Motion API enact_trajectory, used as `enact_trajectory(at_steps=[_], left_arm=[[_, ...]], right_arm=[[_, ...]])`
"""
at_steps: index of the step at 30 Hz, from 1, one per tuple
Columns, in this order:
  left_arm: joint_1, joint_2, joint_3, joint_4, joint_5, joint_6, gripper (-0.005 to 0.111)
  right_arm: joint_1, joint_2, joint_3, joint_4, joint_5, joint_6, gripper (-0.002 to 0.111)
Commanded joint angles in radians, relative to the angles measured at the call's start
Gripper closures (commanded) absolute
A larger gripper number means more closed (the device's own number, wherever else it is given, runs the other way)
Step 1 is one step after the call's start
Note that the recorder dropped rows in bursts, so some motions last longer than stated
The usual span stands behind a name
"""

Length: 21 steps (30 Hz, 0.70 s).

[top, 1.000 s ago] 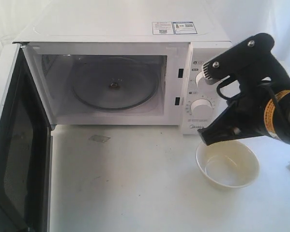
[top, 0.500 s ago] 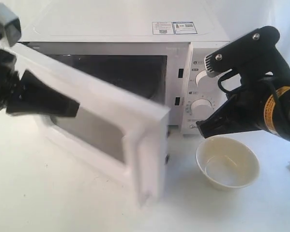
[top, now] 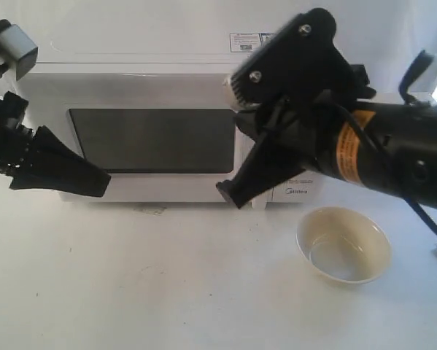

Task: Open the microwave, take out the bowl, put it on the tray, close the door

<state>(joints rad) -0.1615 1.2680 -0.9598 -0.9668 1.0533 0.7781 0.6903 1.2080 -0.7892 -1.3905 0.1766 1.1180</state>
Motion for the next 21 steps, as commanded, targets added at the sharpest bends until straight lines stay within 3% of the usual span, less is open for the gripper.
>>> enact_trajectory(at_steps=[1, 16, 18, 21], left_arm=[[-0.004, -0.047, 0.013, 0.001, 0.009, 0.014, 0.107], [-0.004, -0.438, 0.142, 0.050, -0.051, -0.001, 0.107], [-0.004, -0.505, 0.149, 0.111, -0.081, -0.054, 0.107], [-0.002, -0.606, 0.149, 0.337, -0.129, -0.228, 0.107]], right_arm=[[-0.004, 0.093, -0.120, -0.038, 0.091, 0.012, 0.108], [-0.004, 0.348, -0.336, -0.107, 0.172, 0.001, 0.108], [-0.004, 0.364, -0.341, -0.110, 0.186, 0.001, 0.108], [-0.004, 0.364, -0.338, -0.098, 0.197, 0.001, 0.108]])
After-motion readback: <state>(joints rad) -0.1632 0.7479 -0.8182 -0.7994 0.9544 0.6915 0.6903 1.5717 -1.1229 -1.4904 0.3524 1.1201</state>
